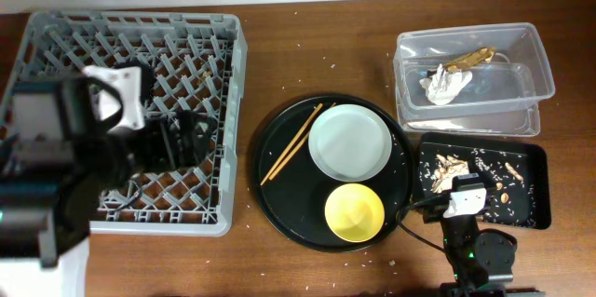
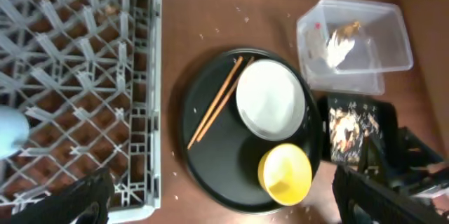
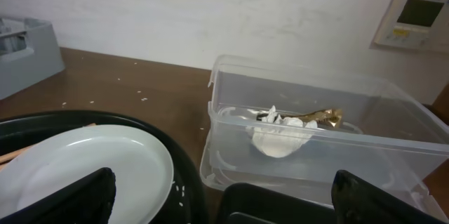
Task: Sort waste into correct bins and load items into the dishwasher rack
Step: 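Reach the left gripper to the round tray and grasp the yellow bowl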
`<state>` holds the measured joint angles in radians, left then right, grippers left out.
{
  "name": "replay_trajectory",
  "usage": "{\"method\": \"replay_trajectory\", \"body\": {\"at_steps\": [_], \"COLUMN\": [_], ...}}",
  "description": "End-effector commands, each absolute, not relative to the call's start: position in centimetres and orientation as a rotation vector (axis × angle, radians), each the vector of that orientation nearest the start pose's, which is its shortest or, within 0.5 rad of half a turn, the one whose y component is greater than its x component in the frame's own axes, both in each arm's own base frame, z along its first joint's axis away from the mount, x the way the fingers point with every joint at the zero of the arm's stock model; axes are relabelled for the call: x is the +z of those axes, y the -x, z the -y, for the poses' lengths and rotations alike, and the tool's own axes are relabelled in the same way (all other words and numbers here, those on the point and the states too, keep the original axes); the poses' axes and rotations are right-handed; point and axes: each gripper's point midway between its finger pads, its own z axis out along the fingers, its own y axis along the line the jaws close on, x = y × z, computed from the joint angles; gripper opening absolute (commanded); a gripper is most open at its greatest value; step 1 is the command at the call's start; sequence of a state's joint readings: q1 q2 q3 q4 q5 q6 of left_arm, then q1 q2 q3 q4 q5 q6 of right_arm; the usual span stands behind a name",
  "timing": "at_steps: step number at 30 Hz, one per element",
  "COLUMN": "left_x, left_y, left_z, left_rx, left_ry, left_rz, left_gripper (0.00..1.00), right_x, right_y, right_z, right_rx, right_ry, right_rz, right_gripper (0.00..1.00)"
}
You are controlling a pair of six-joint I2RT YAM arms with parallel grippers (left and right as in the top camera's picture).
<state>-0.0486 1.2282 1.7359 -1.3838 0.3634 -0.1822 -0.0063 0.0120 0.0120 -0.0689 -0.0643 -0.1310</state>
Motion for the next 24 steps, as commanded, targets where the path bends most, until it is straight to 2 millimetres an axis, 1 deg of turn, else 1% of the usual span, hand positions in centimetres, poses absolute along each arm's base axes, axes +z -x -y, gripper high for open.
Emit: {"method": "replay_trajectory", "body": {"at_steps": [1,2,3,5,6,7,8,9,11,12,13,14,15,17,18,19,20,22,24], "left_x": [28.7,26.2,23.6,18.3,16.8,14.7,13.4,12.1,9.5,8.2,6.6,5.5,5.0,4.0,3.7,3.4,3.3,4.0,5.5], "left_y": [-29.3,-29.6,-29.7,-29.6,-29.5,-29.2,-28.7,-28.3,-26.5,-25.8,-25.1,-24.6,-24.4,-23.6,-23.1,-22.5,-22.3,-22.7,-23.0], "left_z": [11.9,14.3,16.8,20.8,21.9,23.0,23.7,24.1,25.0,25.3,25.9,26.3,26.6,27.3,27.5,27.6,27.7,27.7,27.8], "left_rx": [-0.388,-0.348,-0.340,-0.292,-0.275,-0.249,-0.225,-0.208,-0.220,-0.218,-0.226,-0.250,-0.263,-0.321,-0.313,-0.295,-0.286,-0.291,-0.324], "left_ry": [-0.157,-0.248,-0.297,-0.441,-0.481,-0.537,-0.574,-0.598,-0.654,-0.685,-0.721,-0.741,-0.751,-0.836,-0.864,-0.892,-0.906,-0.891,-0.876], "left_rz": [-2.697,-2.772,-2.859,-2.987,-3.017,-3.058,-3.090,-3.120,-3.183,-3.185,-3.175,-3.169,-3.164,-3.142,-3.137,-3.133,-3.130,-3.123,-3.118], "left_gripper": [0.89,0.80,0.75,0.70,0.68,0.65,0.57,0.55,0.55,0.54,0.55,0.55,0.55,0.53,0.53,0.50,0.43,0.42,0.42], "right_x": [15.7,15.7,15.7,15.7,15.7,15.7,15.7,15.7,15.7,15.7,15.7,15.7,15.7,15.7,15.7,15.7,15.7,15.7,15.7], "right_y": [-24.6,-24.6,-24.6,-24.6,-24.6,-24.6,-24.6,-24.6,-24.6,-24.6,-24.6,-24.6,-24.6,-24.6,-24.6,-24.6,-24.6,-24.6,-24.6], "right_z": [-0.7,-0.7,-0.7,-0.7,-0.7,-0.7,-0.7,-0.7,-0.7,-0.7,-0.7,-0.7,-0.7,-0.7,-0.7,-0.7,-0.7,-0.7,-0.7], "right_rx": [-0.059,-0.059,-0.059,-0.059,-0.059,-0.059,-0.059,-0.059,-0.059,-0.059,-0.059,-0.059,-0.059,-0.059,-0.059,-0.059,-0.059,-0.059,-0.059], "right_ry": [0.138,0.138,0.138,0.138,0.138,0.138,0.138,0.138,0.138,0.138,0.138,0.138,0.138,0.138,0.138,0.138,0.138,0.138,0.138], "right_rz": [-1.639,-1.639,-1.639,-1.639,-1.639,-1.639,-1.639,-1.639,-1.639,-1.639,-1.639,-1.639,-1.639,-1.639,-1.639,-1.639,-1.639,-1.639,-1.639], "right_gripper": [0.98,0.98,0.98,0.98,0.98,0.98,0.98,0.98,0.98,0.98,0.98,0.98,0.99,0.98,0.99,0.99,0.98,0.99,0.98]}}
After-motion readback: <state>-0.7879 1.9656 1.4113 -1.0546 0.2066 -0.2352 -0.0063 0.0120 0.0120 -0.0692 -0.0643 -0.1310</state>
